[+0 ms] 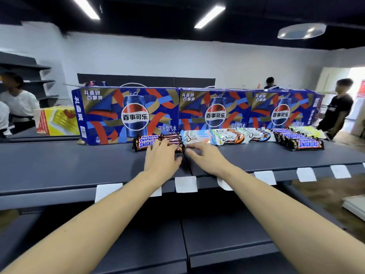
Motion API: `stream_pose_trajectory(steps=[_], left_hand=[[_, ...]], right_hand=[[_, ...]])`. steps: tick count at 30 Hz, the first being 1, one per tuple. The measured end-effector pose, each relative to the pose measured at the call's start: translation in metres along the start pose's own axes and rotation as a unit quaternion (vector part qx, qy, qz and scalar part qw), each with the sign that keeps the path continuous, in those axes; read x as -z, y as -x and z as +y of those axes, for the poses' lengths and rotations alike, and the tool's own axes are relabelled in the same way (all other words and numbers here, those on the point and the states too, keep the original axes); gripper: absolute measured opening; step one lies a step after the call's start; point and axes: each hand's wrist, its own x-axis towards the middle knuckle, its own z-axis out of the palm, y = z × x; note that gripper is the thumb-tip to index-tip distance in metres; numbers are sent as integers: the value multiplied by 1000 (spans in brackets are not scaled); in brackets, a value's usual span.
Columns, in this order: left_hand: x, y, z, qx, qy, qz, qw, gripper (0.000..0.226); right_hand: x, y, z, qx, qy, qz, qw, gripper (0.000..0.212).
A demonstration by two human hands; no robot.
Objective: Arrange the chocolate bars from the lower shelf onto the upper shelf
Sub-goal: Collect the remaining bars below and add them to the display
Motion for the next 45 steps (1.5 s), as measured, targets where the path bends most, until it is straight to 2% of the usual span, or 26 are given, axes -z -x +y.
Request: stream_pose_trajectory(steps=[4,8,16,19,28,36,45], left_hand=[[9,19,19,-8,-24,-46,999,42],[21,40,47,-7,-18,-62,998,47],[28,114,160,-20,19,-60,998,49],[21,159,207,-14,34,-95,995,53],[5,242,293,9,64,-194,979,56],[-26,248,322,11,81,-240,967,56],[-103,181,318,18,120,-228,966,53]], right_hand=[[12,26,6,15,69,-14,997,44],[22,55,21,-5,133,-36,990,56],[78,173,66,-2,150,-47,988,66],[95,226,90,-8,164,-60,985,59],[133,347,141,-95,93,-93,987,62],[134,363,187,-128,71,-96,985,62],[104,302,247,-125,79,-136,980,65]])
